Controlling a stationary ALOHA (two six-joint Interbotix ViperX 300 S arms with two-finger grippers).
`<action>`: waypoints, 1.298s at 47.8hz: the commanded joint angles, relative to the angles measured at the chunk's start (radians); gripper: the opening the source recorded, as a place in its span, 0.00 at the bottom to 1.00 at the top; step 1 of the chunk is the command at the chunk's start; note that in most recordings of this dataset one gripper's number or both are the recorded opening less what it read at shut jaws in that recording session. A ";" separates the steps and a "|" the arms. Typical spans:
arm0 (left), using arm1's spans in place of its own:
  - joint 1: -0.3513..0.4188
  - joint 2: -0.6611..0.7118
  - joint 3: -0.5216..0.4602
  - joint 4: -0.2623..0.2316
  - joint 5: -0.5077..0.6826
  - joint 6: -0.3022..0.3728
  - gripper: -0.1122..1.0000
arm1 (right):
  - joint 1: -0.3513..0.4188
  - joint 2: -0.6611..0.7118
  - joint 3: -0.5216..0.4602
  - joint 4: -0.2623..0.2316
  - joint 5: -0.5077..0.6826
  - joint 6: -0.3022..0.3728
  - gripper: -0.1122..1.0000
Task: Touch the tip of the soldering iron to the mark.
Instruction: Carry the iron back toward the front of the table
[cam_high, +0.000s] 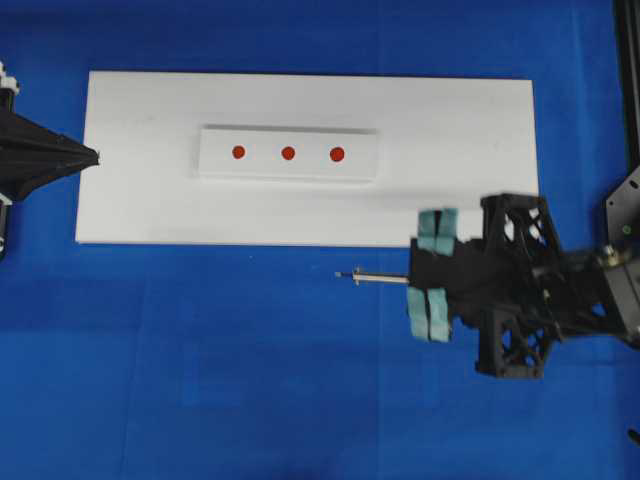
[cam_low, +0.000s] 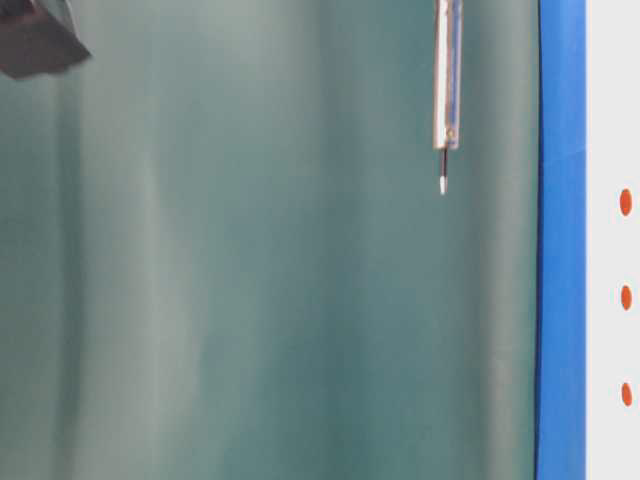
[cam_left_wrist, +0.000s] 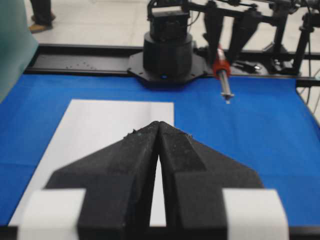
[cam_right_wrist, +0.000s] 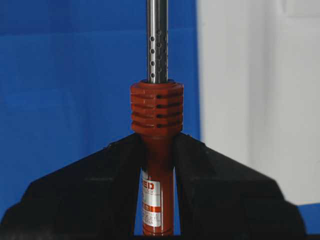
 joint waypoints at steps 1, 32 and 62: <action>0.000 0.003 -0.009 0.002 -0.011 -0.002 0.10 | 0.029 -0.006 -0.017 -0.012 -0.002 0.023 0.16; 0.000 0.002 -0.009 0.002 -0.011 -0.002 0.10 | -0.025 0.225 -0.242 -0.074 -0.034 -0.020 0.16; 0.000 -0.012 -0.012 0.002 0.002 -0.002 0.10 | -0.078 0.419 -0.488 -0.058 -0.043 -0.100 0.16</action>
